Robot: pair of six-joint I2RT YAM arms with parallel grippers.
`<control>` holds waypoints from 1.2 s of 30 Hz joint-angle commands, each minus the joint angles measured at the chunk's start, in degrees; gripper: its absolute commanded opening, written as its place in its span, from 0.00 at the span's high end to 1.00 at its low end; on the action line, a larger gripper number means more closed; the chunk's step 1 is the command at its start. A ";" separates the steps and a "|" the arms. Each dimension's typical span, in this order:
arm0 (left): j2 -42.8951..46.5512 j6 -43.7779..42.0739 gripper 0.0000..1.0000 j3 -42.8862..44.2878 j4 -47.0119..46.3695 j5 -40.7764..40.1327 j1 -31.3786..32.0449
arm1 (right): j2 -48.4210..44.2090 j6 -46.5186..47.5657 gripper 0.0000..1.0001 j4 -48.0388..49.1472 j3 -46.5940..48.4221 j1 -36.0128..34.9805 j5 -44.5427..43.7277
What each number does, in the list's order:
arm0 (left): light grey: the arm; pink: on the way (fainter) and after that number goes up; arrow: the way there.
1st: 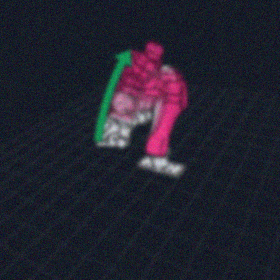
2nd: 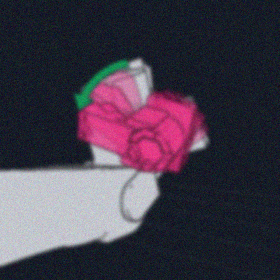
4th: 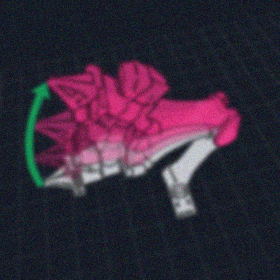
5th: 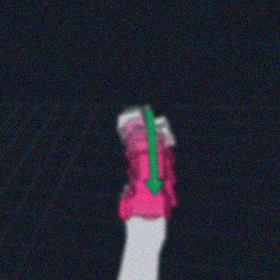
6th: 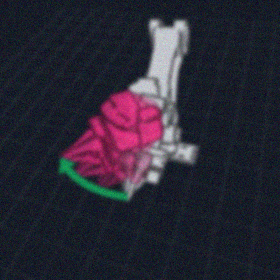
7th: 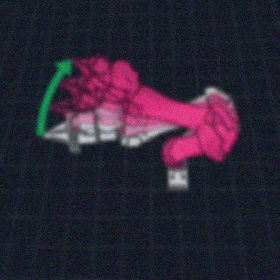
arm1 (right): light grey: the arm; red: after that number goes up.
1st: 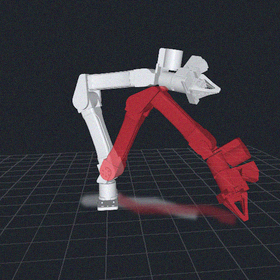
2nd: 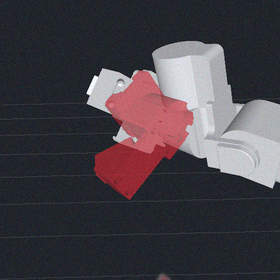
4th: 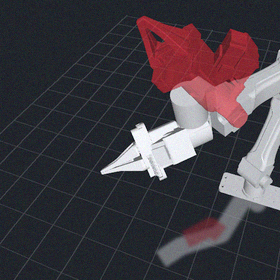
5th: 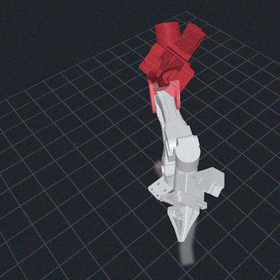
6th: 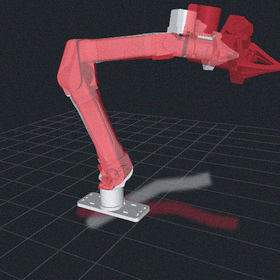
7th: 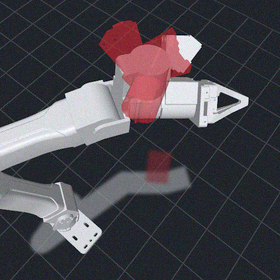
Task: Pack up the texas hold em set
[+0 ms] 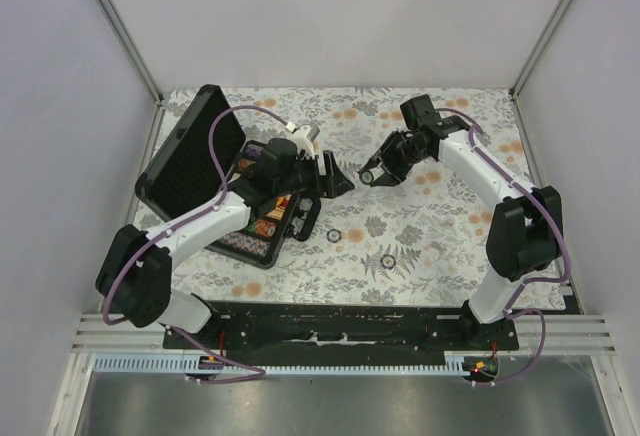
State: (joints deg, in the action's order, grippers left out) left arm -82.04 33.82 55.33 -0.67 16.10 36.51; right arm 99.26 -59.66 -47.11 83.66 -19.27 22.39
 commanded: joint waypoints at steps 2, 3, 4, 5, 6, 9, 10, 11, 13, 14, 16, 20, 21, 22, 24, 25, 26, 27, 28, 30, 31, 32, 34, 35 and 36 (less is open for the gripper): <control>-4.35 6.07 0.17 2.50 -10.05 2.36 0.05 | -0.30 -6.34 0.68 2.55 2.30 -0.16 5.73; -5.05 7.12 0.18 2.76 -10.67 2.45 0.05 | -0.21 -6.87 0.68 2.90 2.30 -0.16 6.17; -5.76 7.92 0.19 2.76 -11.63 2.97 0.05 | -0.21 -7.31 0.68 3.16 2.30 -0.16 6.61; -6.46 8.71 0.20 3.03 -12.51 3.41 0.05 | -0.12 -7.49 0.68 3.34 2.30 -0.16 6.79; -6.99 9.24 0.21 3.12 -12.95 3.85 0.05 | -0.21 -7.92 0.68 3.52 2.30 -0.16 7.05; -8.22 10.29 0.26 3.55 -14.54 5.00 0.05 | 0.14 -8.54 0.68 3.96 2.12 -0.42 7.66; -8.40 10.82 0.28 3.47 -14.97 4.82 0.05 | 0.23 -8.63 0.68 4.22 1.95 -0.51 7.93; -8.57 11.17 0.30 3.56 -15.41 4.56 0.05 | 0.40 -8.98 0.68 4.40 1.77 -0.60 8.19; -8.93 11.88 0.34 3.56 -15.77 4.03 0.05 | 0.49 -9.60 0.68 5.10 1.16 -0.77 8.72; -9.01 12.23 0.36 3.56 -15.86 3.59 0.05 | 0.58 -9.77 0.68 5.36 0.98 -0.86 8.81; -9.10 12.84 0.40 3.47 -15.77 2.89 0.05 | 0.84 -9.69 0.68 5.71 0.81 -0.95 9.07; -9.45 13.64 0.50 3.64 -15.42 1.66 0.05 | 1.55 -8.98 0.68 5.89 0.98 -1.21 9.25; -9.45 13.81 0.53 3.64 -15.16 1.40 0.05 | 1.63 -8.81 0.68 5.98 0.89 -1.21 9.25; -9.37 13.81 0.55 3.73 -14.81 1.04 0.05 | 1.72 -8.90 0.68 5.98 0.81 -1.30 9.25; -9.45 13.64 0.61 3.91 -14.19 0.60 0.05 | 1.90 -8.81 0.68 5.89 0.63 -1.47 9.34; -9.54 13.64 0.65 4.08 -13.75 0.34 0.05 | 1.90 -8.81 0.68 5.89 0.54 -1.56 9.16; -9.54 13.64 0.68 4.26 -13.40 0.16 0.05 | 1.99 -8.63 0.68 5.89 0.54 -1.65 9.16; -9.63 13.64 0.72 4.35 -13.22 0.16 0.05 | 1.99 -8.37 0.68 5.89 0.63 -1.74 9.07; -9.72 13.64 0.76 4.35 -13.13 0.25 0.05 | 2.07 -7.85 0.68 5.80 0.80 -1.91 8.90; -9.54 13.81 0.81 4.26 -13.22 0.43 0.05 | 2.08 -7.05 0.68 5.54 0.89 -2.00 8.81; -9.37 13.81 0.84 4.17 -13.22 0.34 0.05 | 1.99 -6.62 0.68 5.19 0.72 -1.92 8.55; -9.37 13.81 0.87 4.08 -13.22 0.34 0.05 | 1.81 -6.44 0.68 5.01 0.54 -2.09 8.20; -9.10 13.90 0.92 3.82 -13.22 0.16 0.05 | 1.55 -6.17 0.68 4.92 -0.07 -2.18 7.93; -9.19 13.90 0.94 3.91 -13.13 0.16 0.05 | 1.46 -6.08 0.68 4.84 -0.33 -2.18 7.84; -9.02 13.90 0.96 3.91 -13.22 0.16 0.05 | 1.37 -6.00 0.68 4.84 -0.51 -2.18 7.75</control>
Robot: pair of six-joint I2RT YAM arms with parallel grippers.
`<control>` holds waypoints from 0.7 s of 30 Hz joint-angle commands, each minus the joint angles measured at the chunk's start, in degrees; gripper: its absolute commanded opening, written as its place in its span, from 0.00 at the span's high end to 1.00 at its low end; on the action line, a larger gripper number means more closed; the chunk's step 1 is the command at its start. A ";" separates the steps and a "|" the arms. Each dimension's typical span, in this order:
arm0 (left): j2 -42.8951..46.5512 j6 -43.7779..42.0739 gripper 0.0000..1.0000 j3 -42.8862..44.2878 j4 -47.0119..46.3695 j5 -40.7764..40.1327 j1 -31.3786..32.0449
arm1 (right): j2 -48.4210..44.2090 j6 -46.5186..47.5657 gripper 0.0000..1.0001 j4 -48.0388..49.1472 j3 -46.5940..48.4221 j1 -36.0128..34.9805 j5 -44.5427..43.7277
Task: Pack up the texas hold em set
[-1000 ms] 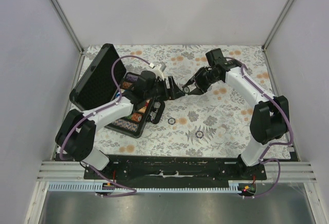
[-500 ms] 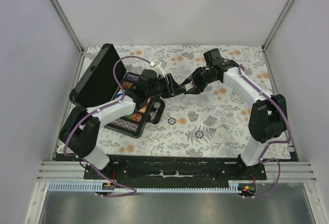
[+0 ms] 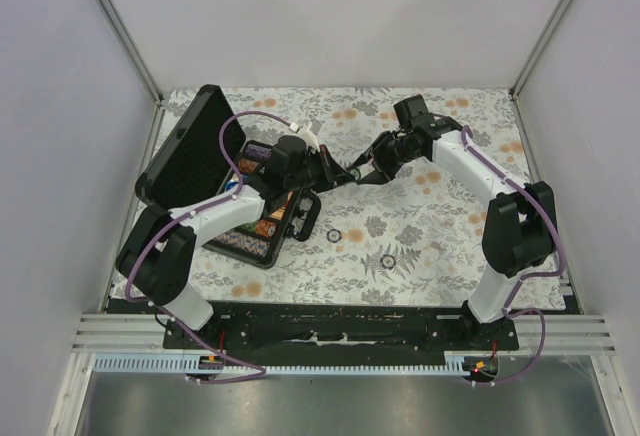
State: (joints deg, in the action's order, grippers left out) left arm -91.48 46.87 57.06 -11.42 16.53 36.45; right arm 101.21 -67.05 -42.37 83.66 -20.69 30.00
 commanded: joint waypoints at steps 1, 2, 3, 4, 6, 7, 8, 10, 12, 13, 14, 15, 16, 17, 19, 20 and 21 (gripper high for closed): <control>0.34 0.85 0.98 2.18 -2.47 -0.28 0.12 | -0.57 1.39 0.67 0.09 -0.60 -0.76 0.06; 0.43 0.77 0.98 2.09 -2.38 -0.28 0.12 | -0.66 1.57 0.64 0.01 -0.77 -0.76 -0.03; 0.51 0.59 0.98 2.09 -2.47 -0.19 0.12 | -0.75 1.83 0.58 0.01 -0.86 -0.76 -0.03; 0.60 0.41 0.98 1.92 -2.29 -0.19 0.12 | -1.01 2.53 0.47 0.01 -0.78 -0.76 -0.29; 0.95 -0.46 0.98 1.66 -1.68 -0.19 0.12 | -1.28 4.02 0.31 -0.87 -0.25 -0.76 -1.60; 1.30 -1.07 0.98 1.48 -0.81 -0.62 0.12 | -1.45 5.07 0.26 -1.48 0.36 -0.76 -2.57; 1.83 -1.78 0.98 1.22 0.68 -1.24 0.12 | -1.71 5.87 0.23 -1.92 0.80 -0.76 -3.10; 3.06 -4.50 0.98 0.34 3.14 -2.64 0.12 | -1.98 7.45 0.19 -2.37 1.59 -0.76 -3.80; 5.25 -8.79 0.98 0.33 8.05 -5.01 0.12 | -2.24 8.59 0.16 -2.89 1.86 -0.50 -4.59; 6.31 -10.99 0.98 0.77 11.13 -6.59 0.20 | -2.50 9.03 0.14 -3.07 1.69 -0.32 -4.69; 7.45 -13.62 0.98 1.38 16.03 -8.08 0.12 | -2.86 9.56 0.14 -3.16 1.60 0.03 -5.03; 8.68 -16.00 0.98 1.91 20.52 -10.10 0.03 | -3.38 10.26 0.13 -3.24 1.25 0.38 -5.47; 9.82 -18.55 0.98 2.96 26.04 -12.64 0.03 | -3.73 10.79 0.14 -3.51 0.90 0.73 -6.17; 10.88 -20.49 0.98 3.75 30.19 -14.84 0.12 | -4.43 11.58 0.13 -3.68 0.55 1.17 -6.70; 13.07 -24.44 0.98 5.86 38.71 -20.38 -0.06 | -5.32 13.07 0.14 -4.21 -0.16 1.96 -7.84; 13.78 -25.94 0.98 6.48 41.97 -22.84 -0.15 | -5.58 13.78 0.14 -4.65 -0.34 2.23 -8.46; 14.40 -27.26 0.98 7.18 45.31 -24.60 -0.23 | -5.76 14.39 0.14 -5.09 -0.51 2.40 -9.25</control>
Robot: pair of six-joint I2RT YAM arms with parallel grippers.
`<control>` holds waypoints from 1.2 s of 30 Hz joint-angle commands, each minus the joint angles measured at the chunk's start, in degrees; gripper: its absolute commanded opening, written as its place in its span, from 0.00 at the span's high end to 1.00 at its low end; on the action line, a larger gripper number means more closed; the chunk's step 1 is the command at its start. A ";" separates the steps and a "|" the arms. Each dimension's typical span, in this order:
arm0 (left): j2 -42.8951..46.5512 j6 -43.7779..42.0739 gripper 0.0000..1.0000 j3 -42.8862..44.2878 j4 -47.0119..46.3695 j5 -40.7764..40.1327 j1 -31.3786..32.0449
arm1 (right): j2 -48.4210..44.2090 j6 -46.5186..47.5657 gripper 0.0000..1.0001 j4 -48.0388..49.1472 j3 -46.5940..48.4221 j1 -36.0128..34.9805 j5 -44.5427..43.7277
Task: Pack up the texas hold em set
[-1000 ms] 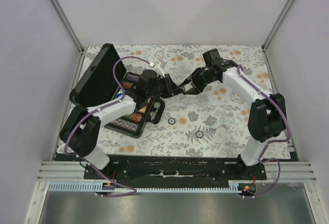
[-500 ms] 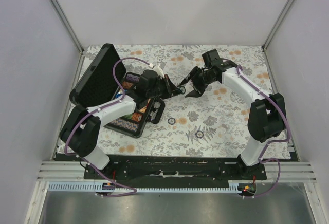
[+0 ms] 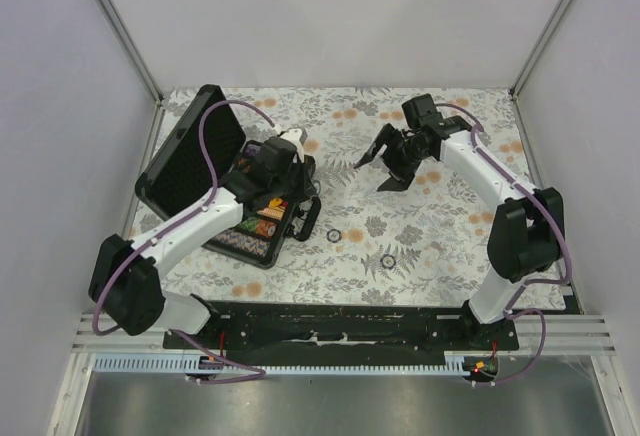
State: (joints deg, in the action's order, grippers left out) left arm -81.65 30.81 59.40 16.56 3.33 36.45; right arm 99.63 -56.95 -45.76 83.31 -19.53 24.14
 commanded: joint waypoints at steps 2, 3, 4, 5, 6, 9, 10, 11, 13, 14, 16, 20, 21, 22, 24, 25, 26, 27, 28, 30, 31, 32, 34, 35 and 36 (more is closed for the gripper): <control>5.35 -12.69 0.98 5.55 22.70 -14.83 -0.85 | -4.36 5.09 0.13 -2.23 -0.69 1.51 -3.92; 5.71 -12.88 0.98 5.90 25.51 -16.15 -1.02 | -4.27 5.27 0.14 -2.49 -0.95 1.51 -3.93; 5.80 -13.05 0.98 6.08 27.28 -17.12 -1.37 | -4.10 5.44 0.14 -2.49 -1.30 1.60 -3.67; 5.97 -13.05 0.98 6.26 28.95 -17.83 -1.64 | -3.92 5.53 0.14 -2.58 -1.57 1.51 -3.40; 6.15 -12.97 0.98 6.35 30.10 -18.18 -1.90 | -3.75 5.62 0.14 -2.67 -1.66 1.51 -3.22; 6.41 -11.92 0.98 6.26 33.09 -19.41 -2.52 | -3.48 5.97 0.14 -2.85 -2.27 1.60 -2.96; 6.41 -11.56 0.98 6.08 33.88 -19.68 -2.78 | -3.40 6.06 0.14 -2.85 -2.36 1.69 -2.87; 6.33 -11.12 0.98 5.73 34.50 -19.94 -2.87 | -3.22 6.06 0.15 -2.93 -2.45 1.69 -2.87; 6.24 -10.68 0.98 4.86 35.21 -20.55 -3.40 | -3.31 6.32 0.15 -3.02 -2.80 1.69 -2.87; 6.15 -10.51 0.98 4.59 35.47 -20.91 -3.57 | -3.39 6.50 0.15 -3.02 -2.89 1.69 -2.96; 5.71 -10.24 0.98 4.41 36.17 -21.26 -4.19 | -3.48 6.59 0.15 -3.02 -3.32 1.77 -2.87; 3.96 -10.07 0.98 4.59 37.67 -22.23 -5.07 | -3.83 6.76 0.15 -3.02 -4.38 1.77 -2.87; 3.43 -10.07 0.98 4.50 38.02 -22.32 -5.16 | -3.92 6.76 0.15 -3.02 -4.64 1.69 -2.96; 2.90 -10.07 0.98 4.50 38.37 -22.58 -5.16 | -4.10 6.85 0.16 -3.02 -4.73 1.69 -2.87; 1.76 -10.33 0.98 4.33 38.99 -22.93 -5.16 | -4.27 6.94 0.15 -3.02 -5.08 1.86 -3.05; 1.32 -10.50 0.98 4.32 39.16 -23.11 -5.16 | -4.36 7.03 0.15 -3.02 -5.35 1.78 -3.05; 0.79 -10.50 0.98 4.24 39.25 -23.20 -5.16 | -4.45 7.03 0.15 -3.02 -5.44 1.78 -3.05; 0.44 -10.68 0.98 4.24 39.34 -23.20 -5.07 | -4.36 7.03 0.15 -2.93 -5.61 1.78 -3.13; 0.09 -10.77 0.98 4.24 39.25 -23.11 -5.16 | -4.45 7.03 0.15 -3.02 -5.70 1.86 -3.14; -0.44 -11.03 0.98 4.32 39.25 -22.41 -5.16 | -4.54 7.20 0.15 -3.02 -5.88 1.86 -3.14; -0.53 -11.03 0.98 4.32 39.25 -21.80 -5.16 | -4.54 7.12 0.15 -3.02 -5.96 1.86 -3.14; -0.62 -11.21 0.98 4.24 39.25 -21.27 -5.16 | -4.54 7.20 0.15 -3.02 -6.14 1.95 -3.05; -1.06 -11.65 0.98 4.06 39.34 -19.78 -5.16 | -4.63 7.38 0.15 -3.02 -6.23 2.04 -3.14; -1.15 -11.82 0.98 3.80 39.17 -18.90 -5.16 | -4.63 7.38 0.15 -3.02 -6.23 2.04 -3.14; -1.41 -12.08 0.98 3.62 39.17 -17.85 -5.07 | -4.54 7.38 0.15 -3.02 -6.31 2.13 -3.14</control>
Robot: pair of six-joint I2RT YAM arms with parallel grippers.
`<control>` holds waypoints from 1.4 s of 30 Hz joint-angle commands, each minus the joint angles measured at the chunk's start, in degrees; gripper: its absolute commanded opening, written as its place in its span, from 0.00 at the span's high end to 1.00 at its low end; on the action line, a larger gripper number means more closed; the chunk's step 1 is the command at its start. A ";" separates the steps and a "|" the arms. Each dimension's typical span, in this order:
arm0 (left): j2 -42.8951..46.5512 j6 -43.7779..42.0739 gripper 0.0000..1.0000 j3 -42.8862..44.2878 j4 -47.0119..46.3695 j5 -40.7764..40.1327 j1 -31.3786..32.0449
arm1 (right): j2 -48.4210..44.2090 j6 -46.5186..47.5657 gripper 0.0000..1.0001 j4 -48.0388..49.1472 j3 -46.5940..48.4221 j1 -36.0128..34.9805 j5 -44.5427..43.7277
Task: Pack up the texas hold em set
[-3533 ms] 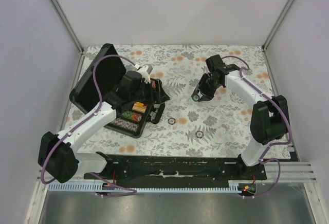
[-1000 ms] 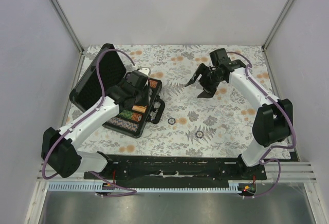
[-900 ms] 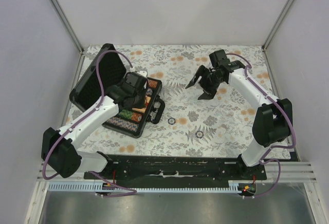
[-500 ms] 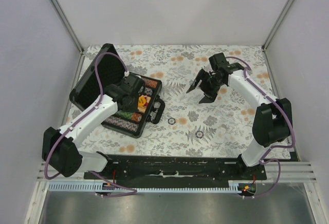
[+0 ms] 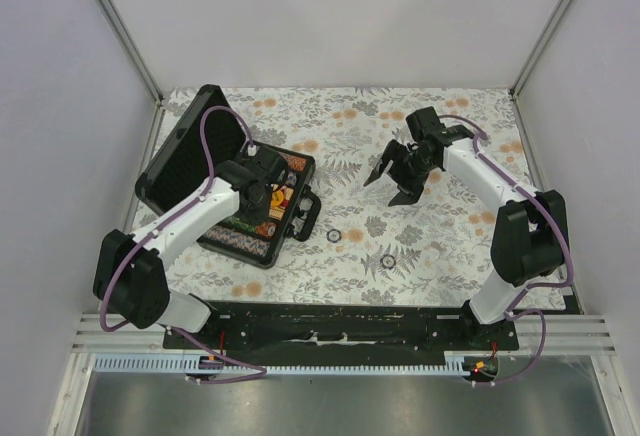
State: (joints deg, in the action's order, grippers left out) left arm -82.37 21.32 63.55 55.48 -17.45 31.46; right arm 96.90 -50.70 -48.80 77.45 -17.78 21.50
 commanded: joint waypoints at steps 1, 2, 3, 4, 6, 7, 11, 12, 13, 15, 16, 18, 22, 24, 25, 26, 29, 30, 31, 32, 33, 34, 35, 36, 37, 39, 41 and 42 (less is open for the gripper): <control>-0.78 -2.77 0.98 -0.62 0.24 3.82 -0.09 | -1.81 1.13 0.16 0.02 -0.54 0.38 -0.49; -0.95 -2.86 0.98 -0.71 0.15 4.87 -0.17 | -1.81 1.21 0.15 0.02 -0.55 0.38 -0.49; -0.87 -3.04 0.98 -0.71 -0.11 5.75 -0.09 | -1.72 1.39 0.16 0.02 -0.63 0.47 -0.58; -0.52 -2.95 0.98 -0.71 -0.11 6.55 -0.17 | -1.63 1.30 0.15 0.10 -0.55 0.47 -0.40; -0.16 -3.04 0.98 -0.53 -0.46 7.17 -0.17 | -1.63 1.39 0.15 0.02 -0.72 0.64 -0.40; 0.01 -3.04 0.98 -0.44 -0.46 7.17 -0.17 | -1.63 1.39 0.16 0.02 -0.72 0.64 -0.49; -0.42 -3.13 0.98 -0.27 -0.38 6.21 -0.09 | -1.28 1.57 0.15 0.10 -0.72 0.73 -0.32; -0.51 -2.95 0.98 -0.09 -0.29 4.81 -0.17 | -1.28 1.65 0.16 -0.07 -0.63 0.82 -0.31; -0.60 -2.78 0.98 0.26 0.15 3.58 -0.17 | -1.28 1.65 0.16 0.02 -0.55 0.82 -0.31; -0.78 -2.34 0.98 1.31 1.03 0.59 -0.17 | -1.19 1.74 0.16 0.10 -0.63 0.90 -0.23; -0.69 -2.25 0.98 1.84 1.20 -0.38 -0.17 | -1.10 1.74 0.16 0.02 -0.63 0.99 -0.23; -0.16 -2.25 0.98 2.98 1.47 -1.79 -0.17 | -0.93 1.92 0.16 0.02 -0.55 0.99 -0.14; 0.37 -2.60 0.98 4.48 1.64 -1.88 -0.17 | -0.84 2.01 0.16 0.10 -0.46 1.26 -0.05; 0.02 -2.78 0.98 4.65 1.65 -1.88 -0.09 | -0.66 2.09 0.16 0.02 -0.37 1.26 -0.05; -0.25 -2.86 0.98 4.39 1.65 -1.71 -0.17 | -0.75 2.09 0.16 0.02 -0.54 1.34 -0.05; -0.51 -2.95 0.98 4.39 1.65 -1.62 -0.17 | -0.75 2.18 0.16 0.02 -0.55 1.35 -0.05; -1.65 -3.22 0.98 3.95 1.65 -1.01 -0.17 | -0.49 2.27 0.16 0.10 -0.63 1.52 0.04; -1.92 -3.22 0.98 3.86 1.65 -1.00 -0.17 | -0.49 2.27 0.16 0.10 -0.63 1.61 0.04; -2.18 -3.30 0.98 3.78 1.56 -1.00 -0.17 | -0.31 2.36 0.16 0.10 -0.63 1.61 0.12; -2.53 -3.39 0.98 3.69 1.56 -1.00 -0.17 | -0.31 2.36 0.16 0.10 -0.63 1.70 0.12; -2.80 -3.48 0.98 3.60 1.47 -0.83 -0.09 | -0.22 2.44 0.16 0.10 -0.63 1.78 0.12; -2.97 -3.48 0.98 3.69 1.47 -0.48 -0.17 | -0.14 2.45 0.16 0.10 -0.63 1.78 0.21; -3.23 -3.39 0.98 3.51 1.30 0.05 -0.09 | -0.05 2.45 0.16 0.02 -0.72 1.87 0.30; -3.50 -3.39 0.98 3.42 1.21 0.57 -0.17 | 0.13 2.53 0.16 0.10 -0.72 1.87 0.30; -3.76 -3.22 0.98 3.25 1.03 0.58 -0.17 | 0.13 2.53 0.16 0.10 -0.63 1.96 0.39; -4.20 -3.22 0.98 3.07 0.77 0.67 -0.17 | 0.22 2.53 0.16 0.11 -0.81 1.87 0.56; -4.73 -3.22 0.98 2.81 0.24 0.84 -0.17 | 0.22 2.53 0.16 0.11 -0.81 2.14 0.65; -4.99 -3.39 0.98 2.81 0.06 1.19 -0.17 | 0.22 2.53 0.16 0.10 -0.81 2.22 0.65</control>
State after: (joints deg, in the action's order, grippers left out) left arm -86.46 19.94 66.06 56.93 -17.43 31.46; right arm 96.95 -49.19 -48.84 77.17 -16.08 21.56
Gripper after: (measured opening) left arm 0.087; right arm 0.843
